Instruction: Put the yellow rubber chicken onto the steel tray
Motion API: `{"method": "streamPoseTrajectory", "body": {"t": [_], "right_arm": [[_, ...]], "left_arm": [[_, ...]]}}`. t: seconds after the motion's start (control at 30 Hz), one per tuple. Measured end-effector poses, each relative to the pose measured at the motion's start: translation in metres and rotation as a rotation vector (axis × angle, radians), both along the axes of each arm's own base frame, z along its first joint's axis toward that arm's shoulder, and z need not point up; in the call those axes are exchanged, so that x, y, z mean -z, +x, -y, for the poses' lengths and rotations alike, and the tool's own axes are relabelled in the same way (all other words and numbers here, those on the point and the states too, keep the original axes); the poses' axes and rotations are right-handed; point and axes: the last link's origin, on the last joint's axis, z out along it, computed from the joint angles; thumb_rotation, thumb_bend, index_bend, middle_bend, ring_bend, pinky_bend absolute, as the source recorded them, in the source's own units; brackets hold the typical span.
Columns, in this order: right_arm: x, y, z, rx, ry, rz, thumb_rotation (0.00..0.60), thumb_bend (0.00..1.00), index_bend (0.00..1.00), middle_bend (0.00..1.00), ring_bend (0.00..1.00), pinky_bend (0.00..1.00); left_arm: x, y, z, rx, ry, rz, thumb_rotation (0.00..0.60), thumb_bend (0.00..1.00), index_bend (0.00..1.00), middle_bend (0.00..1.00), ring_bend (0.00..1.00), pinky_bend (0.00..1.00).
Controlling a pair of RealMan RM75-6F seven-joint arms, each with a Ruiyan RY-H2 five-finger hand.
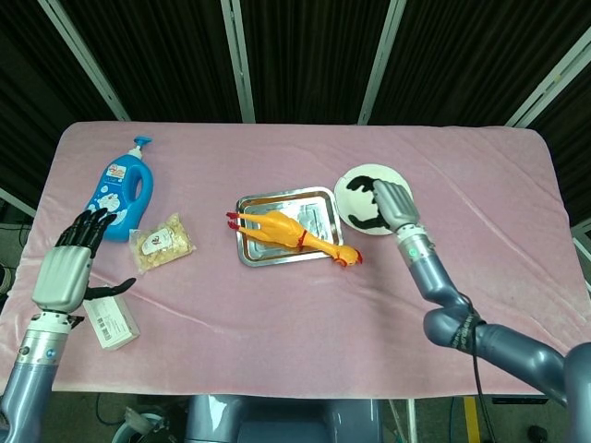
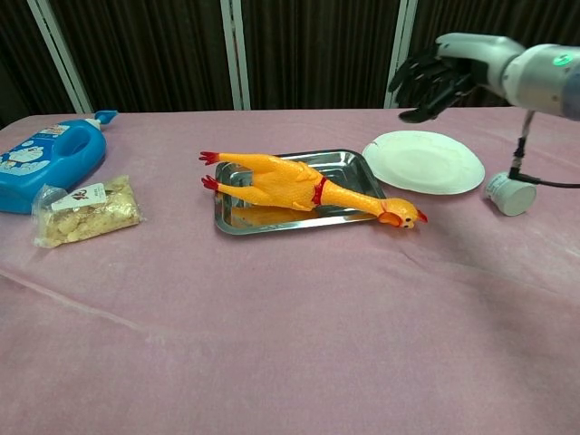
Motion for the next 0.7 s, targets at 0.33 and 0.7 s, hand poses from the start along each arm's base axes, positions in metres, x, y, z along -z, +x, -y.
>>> {"method": "streamPoseTrajectory", "body": {"t": [0.33, 0.7], "right_arm": [[-0.058, -0.089, -0.088, 0.011, -0.215, -0.183, 0.600, 0.31, 0.26, 0.30, 0.19, 0.25], [-0.078, -0.138, -0.178, 0.088, -0.284, -0.280, 0.600, 0.31, 0.25, 0.28, 0.18, 0.24]], "left_arm": [[-0.019, -0.040, 0.017, -0.105, 0.094, -0.078, 0.600, 0.00, 0.11, 0.05, 0.00, 0.10], [-0.021, -0.056, 0.053, -0.138, 0.091, -0.101, 0.600, 0.00, 0.11, 0.06, 0.00, 0.10]]}}
